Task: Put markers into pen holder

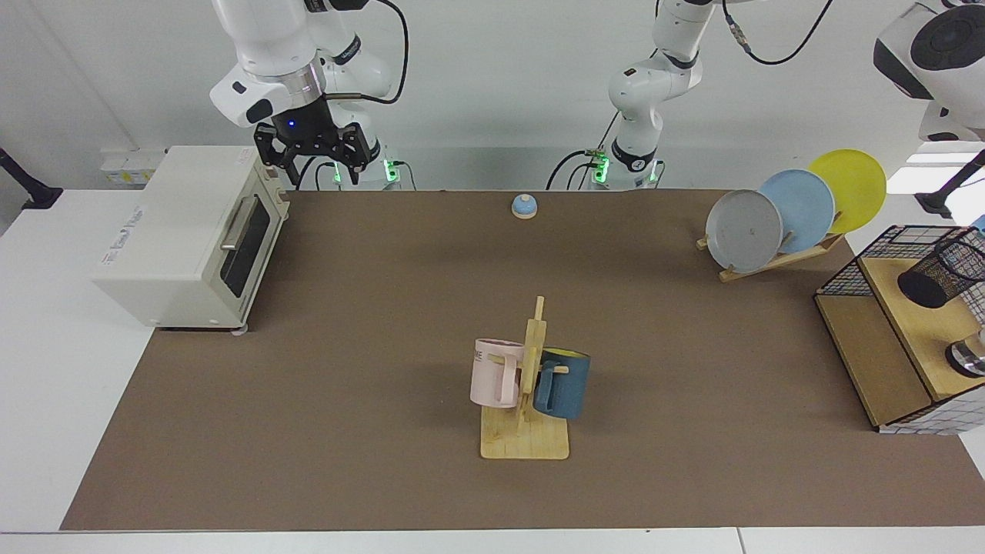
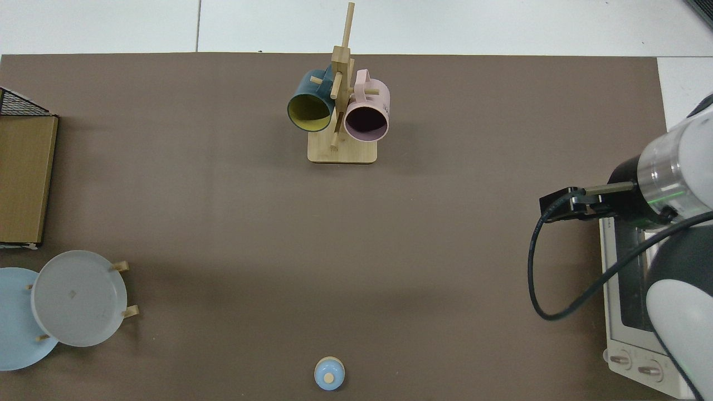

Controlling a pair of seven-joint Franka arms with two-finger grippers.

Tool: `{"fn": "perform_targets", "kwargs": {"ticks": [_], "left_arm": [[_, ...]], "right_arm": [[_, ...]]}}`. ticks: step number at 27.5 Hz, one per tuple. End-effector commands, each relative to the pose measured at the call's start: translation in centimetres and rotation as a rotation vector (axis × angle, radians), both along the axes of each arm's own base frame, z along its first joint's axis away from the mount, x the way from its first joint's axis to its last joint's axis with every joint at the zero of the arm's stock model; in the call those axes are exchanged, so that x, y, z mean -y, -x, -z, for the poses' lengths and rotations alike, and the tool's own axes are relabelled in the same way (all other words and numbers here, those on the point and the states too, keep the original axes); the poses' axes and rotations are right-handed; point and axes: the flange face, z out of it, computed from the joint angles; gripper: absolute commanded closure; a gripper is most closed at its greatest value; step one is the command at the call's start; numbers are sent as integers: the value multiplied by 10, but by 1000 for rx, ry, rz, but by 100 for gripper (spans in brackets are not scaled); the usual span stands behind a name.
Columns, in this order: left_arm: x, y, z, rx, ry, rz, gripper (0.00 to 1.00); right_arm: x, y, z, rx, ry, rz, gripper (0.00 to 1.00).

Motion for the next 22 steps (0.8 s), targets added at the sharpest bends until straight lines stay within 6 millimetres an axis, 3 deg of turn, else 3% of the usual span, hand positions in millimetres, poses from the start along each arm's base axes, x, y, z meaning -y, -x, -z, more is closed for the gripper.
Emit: {"fn": "perform_targets", "kwargs": {"ticks": [1, 14, 17, 22], "left_arm": [[-6, -1, -6, -10, -76, 38, 100], [-3, -6, -11, -13, -188, 97, 100], [-22, -2, -11, -11, -196, 81, 100], [-21, -4, -6, -14, -203, 80, 100]], "right_arm": [[2, 1, 1, 15, -21, 23, 1], [1, 1, 1, 15, -21, 21, 1], [1, 1, 1, 15, -21, 21, 1], [2, 1, 1, 15, -21, 23, 1]]}}
